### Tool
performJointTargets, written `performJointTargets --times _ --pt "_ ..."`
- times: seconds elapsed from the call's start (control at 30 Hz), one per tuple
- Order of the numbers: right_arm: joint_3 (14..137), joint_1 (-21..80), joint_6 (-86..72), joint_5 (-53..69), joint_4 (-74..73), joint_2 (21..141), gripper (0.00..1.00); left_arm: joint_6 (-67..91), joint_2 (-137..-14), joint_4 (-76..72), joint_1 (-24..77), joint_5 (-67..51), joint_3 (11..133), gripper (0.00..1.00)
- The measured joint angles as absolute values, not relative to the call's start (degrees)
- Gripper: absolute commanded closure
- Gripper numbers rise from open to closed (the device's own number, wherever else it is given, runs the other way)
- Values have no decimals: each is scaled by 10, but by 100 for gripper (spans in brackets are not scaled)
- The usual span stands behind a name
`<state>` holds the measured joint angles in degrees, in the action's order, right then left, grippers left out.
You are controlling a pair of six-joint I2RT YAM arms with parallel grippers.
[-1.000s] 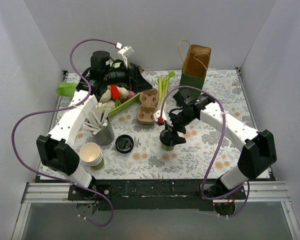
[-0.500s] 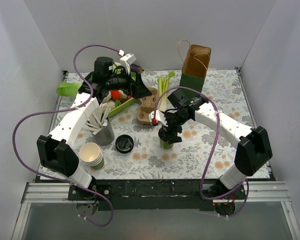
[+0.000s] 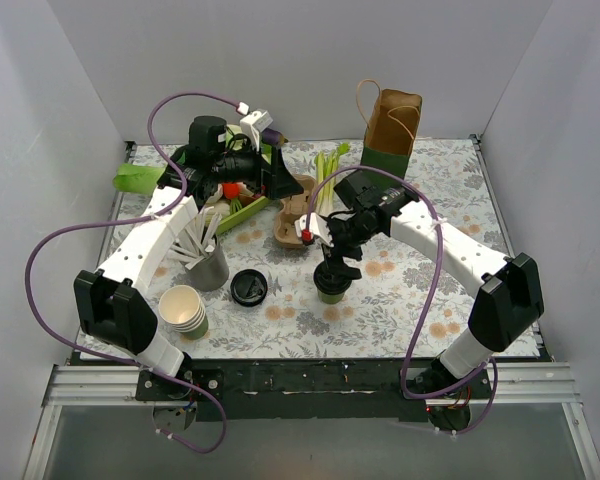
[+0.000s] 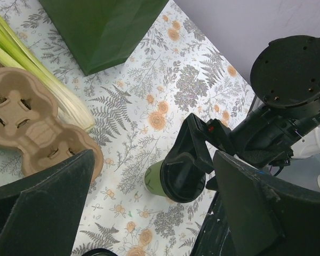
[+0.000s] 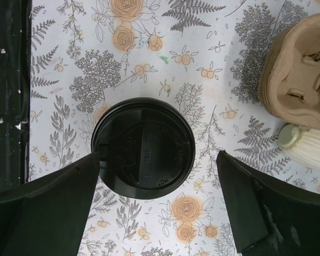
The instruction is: Pack the takeout coffee
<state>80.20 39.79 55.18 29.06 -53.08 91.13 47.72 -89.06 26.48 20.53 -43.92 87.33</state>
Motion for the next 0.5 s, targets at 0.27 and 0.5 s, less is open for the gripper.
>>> performJointTargets --times 0.27,0.5 --pt "805 400 555 301 -560 926 2 481 -891 264 205 -445 870 5" --pt "805 401 554 301 -571 933 2 484 -891 263 205 -446 866 5"
